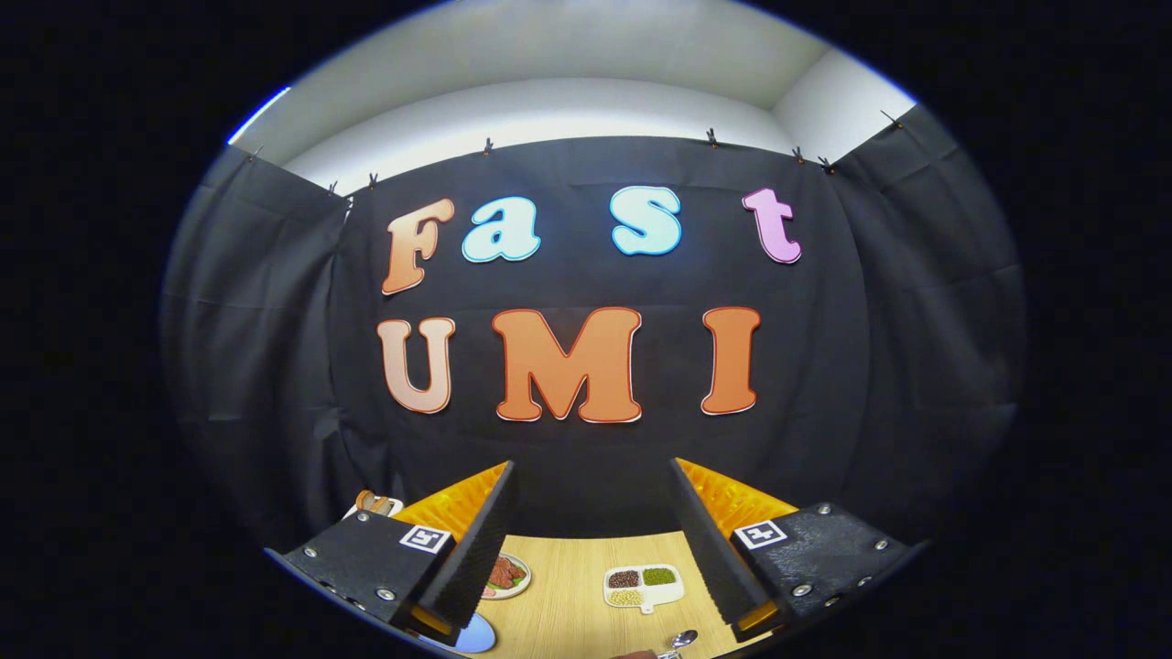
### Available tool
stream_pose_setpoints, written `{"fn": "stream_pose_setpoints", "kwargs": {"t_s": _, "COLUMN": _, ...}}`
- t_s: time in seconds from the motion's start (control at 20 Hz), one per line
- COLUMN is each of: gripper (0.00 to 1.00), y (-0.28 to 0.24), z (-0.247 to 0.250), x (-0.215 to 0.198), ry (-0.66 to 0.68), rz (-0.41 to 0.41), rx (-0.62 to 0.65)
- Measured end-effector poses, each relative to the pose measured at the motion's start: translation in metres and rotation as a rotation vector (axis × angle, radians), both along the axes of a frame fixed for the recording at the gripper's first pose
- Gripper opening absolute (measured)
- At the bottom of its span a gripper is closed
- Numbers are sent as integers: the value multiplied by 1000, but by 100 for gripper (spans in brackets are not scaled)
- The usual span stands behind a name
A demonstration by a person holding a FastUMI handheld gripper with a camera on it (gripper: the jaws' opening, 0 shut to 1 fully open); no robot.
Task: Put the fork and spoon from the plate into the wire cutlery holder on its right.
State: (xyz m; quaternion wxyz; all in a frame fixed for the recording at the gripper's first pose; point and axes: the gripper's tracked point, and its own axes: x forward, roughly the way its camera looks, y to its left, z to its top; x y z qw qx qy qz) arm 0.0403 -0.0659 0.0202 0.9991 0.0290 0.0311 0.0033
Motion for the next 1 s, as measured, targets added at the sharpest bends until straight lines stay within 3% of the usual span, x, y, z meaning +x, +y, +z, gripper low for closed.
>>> {"fn": "stream_pose_setpoints", "kwargs": {"t_s": 1.0, "gripper": 97, "y": 9, "z": 22, "x": -7, "ry": -57, "rz": -6, "rx": 3}}
